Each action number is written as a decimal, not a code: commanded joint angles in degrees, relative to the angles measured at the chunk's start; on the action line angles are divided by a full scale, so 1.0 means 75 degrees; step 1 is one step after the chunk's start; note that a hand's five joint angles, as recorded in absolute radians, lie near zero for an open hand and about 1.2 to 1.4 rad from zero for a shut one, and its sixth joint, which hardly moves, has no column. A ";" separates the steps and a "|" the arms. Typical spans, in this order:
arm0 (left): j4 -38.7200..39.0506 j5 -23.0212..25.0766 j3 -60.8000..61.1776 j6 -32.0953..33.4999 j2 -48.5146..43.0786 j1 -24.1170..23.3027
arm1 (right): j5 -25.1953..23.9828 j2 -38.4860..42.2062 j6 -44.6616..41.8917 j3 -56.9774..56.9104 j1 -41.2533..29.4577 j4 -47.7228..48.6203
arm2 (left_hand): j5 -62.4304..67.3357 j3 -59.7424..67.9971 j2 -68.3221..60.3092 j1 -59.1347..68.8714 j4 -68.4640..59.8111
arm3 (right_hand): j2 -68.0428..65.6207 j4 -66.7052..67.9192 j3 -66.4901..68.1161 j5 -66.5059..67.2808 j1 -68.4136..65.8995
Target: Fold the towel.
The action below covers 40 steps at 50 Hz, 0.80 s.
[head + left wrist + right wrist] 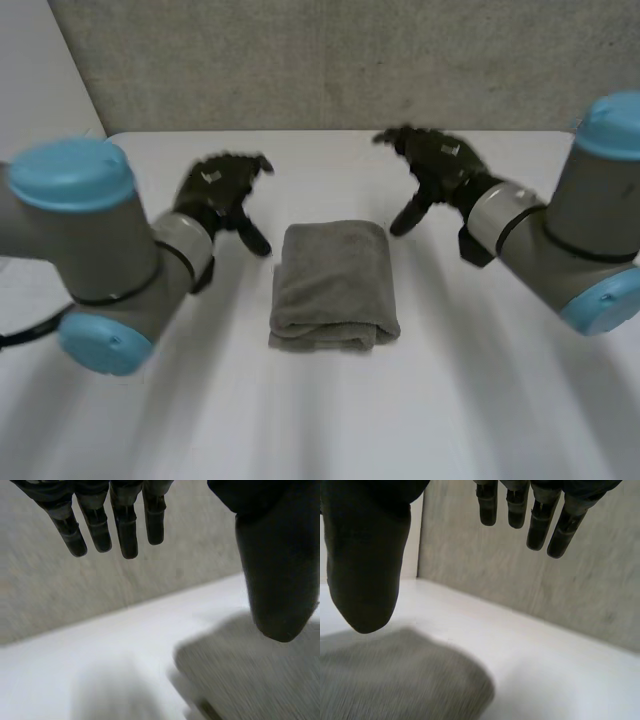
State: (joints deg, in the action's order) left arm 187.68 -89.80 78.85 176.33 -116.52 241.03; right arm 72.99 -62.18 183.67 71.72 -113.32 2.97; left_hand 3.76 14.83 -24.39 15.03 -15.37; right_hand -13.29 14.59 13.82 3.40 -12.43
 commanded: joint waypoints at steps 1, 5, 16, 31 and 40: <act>-0.0272 -0.0003 -0.0445 -0.0038 0.0910 0.0276 | 0.1237 -0.1049 -0.0032 0.0082 0.0039 0.0061 | -0.0338 -0.0480 0.1755 -0.0508 0.0553 | 0.0439 -0.0613 -0.0509 -0.0454 0.0324; -0.0986 -0.0027 -0.0832 -0.0084 0.1110 0.0498 | 0.2266 -0.1377 -0.0511 0.0070 0.0050 -0.0009 | -0.0316 -0.0458 0.1733 -0.0486 0.0531 | 0.0439 -0.0613 -0.0509 -0.0454 0.0324; -0.1797 -0.0038 -0.0986 -0.0096 0.1145 0.0886 | 0.2655 -0.1424 -0.1122 0.0152 0.0179 -0.0477 | -0.0293 -0.0436 0.1710 -0.0463 0.0508 | 0.0439 -0.0613 -0.0509 -0.0454 0.0324; -0.1809 -0.0062 -0.0892 -0.0108 0.1497 0.0886 | 0.2632 -0.1647 -0.1087 0.0398 0.0625 -0.0677 | -0.0316 -0.0458 0.1733 -0.0486 0.0531 | 0.0439 -0.0613 -0.0509 -0.0454 0.0324; -0.1774 -0.0085 -0.0693 -0.0143 0.1802 0.0886 | 0.2585 -0.2010 -0.1087 0.0433 0.0789 -0.0701 | -0.0316 -0.0458 0.1733 -0.0486 0.0531 | 0.0439 -0.0613 -0.0509 -0.0454 0.0324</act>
State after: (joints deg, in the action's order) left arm 174.26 -90.34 73.09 175.46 -103.90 247.67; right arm 92.48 -76.18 175.53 75.04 -107.76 -2.19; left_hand 3.69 14.83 -24.39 15.03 -15.37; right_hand -13.29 14.59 13.82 3.40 -12.43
